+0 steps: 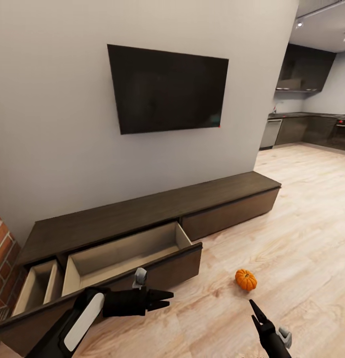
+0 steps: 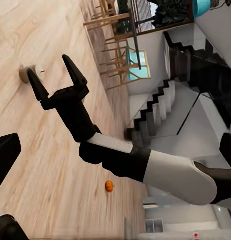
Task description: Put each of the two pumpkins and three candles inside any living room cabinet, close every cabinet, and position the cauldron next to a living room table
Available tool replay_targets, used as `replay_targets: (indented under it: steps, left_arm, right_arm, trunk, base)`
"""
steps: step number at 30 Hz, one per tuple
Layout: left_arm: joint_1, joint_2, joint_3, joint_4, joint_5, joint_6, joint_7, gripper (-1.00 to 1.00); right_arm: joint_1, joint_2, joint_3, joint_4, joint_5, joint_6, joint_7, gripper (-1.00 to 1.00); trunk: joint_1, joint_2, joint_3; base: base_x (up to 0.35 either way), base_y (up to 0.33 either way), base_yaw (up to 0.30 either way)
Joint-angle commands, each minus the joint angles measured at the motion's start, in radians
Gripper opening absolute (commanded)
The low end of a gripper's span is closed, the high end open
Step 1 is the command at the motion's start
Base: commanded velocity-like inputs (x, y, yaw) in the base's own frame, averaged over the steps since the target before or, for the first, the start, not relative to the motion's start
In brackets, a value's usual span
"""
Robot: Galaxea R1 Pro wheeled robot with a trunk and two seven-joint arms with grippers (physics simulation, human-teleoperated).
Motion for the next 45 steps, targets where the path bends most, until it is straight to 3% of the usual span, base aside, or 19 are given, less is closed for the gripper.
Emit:
replay_targets:
  steps: [1,45]
  left_arm:
    - [-0.001,0.001,-0.001,0.0,0.002,0.003,-0.002,1.0]
    - [-0.001,0.001,-0.001,0.001,0.002,0.003,-0.002,1.0]
  right_arm:
    - [-0.001,0.0,0.001,0.001,-0.004,0.003,0.003,1.0]
    - [-0.001,0.001,0.002,0.003,-0.004,0.003,0.002,1.0]
  trunk:
    - [0.0,0.0,0.0]
    - [0.0,0.0,0.044]
  base:
    - [0.0,0.0,-0.209]
    - [0.0,0.0,-0.213]
